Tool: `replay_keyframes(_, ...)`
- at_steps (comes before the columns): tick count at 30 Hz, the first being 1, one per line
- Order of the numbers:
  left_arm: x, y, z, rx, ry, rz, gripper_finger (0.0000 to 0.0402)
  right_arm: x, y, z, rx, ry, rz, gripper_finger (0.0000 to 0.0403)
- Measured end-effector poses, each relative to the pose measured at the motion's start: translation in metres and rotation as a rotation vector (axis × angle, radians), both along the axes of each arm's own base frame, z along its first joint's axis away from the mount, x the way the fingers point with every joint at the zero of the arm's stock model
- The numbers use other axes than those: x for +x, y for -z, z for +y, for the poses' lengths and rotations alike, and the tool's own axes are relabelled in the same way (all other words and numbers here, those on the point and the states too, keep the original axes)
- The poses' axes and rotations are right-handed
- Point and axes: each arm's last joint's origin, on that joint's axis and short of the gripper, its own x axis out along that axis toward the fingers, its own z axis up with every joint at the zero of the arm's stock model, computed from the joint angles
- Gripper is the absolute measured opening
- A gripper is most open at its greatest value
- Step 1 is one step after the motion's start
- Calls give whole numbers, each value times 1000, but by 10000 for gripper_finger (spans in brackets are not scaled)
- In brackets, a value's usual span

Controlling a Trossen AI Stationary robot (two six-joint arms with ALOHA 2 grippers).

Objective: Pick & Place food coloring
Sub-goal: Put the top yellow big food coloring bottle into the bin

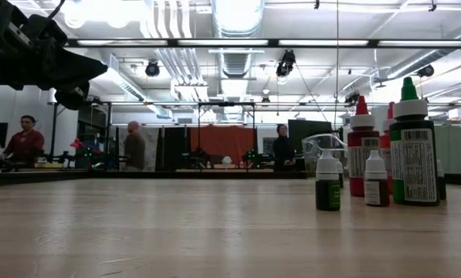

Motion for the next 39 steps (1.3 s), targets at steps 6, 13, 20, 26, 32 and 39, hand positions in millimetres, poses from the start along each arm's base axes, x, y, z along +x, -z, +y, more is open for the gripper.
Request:
replay_keyframes(6,0,0,0,0,0,0,0,8,11,0,-14,-2,129,9)
replay_keyframes(13,0,0,0,0,0,0,0,17,23,1,-24,-4,261,9)
replay_keyframes(20,0,0,0,0,0,0,0,36,29,2,-24,-3,327,9)
replay_keyframes(26,0,0,0,0,0,0,0,55,35,3,-29,-2,381,9)
replay_keyframes(32,0,0,0,0,0,0,0,76,43,3,-40,21,443,9)
replay_keyframes(39,0,0,0,0,0,0,0,97,53,4,-48,20,508,9)
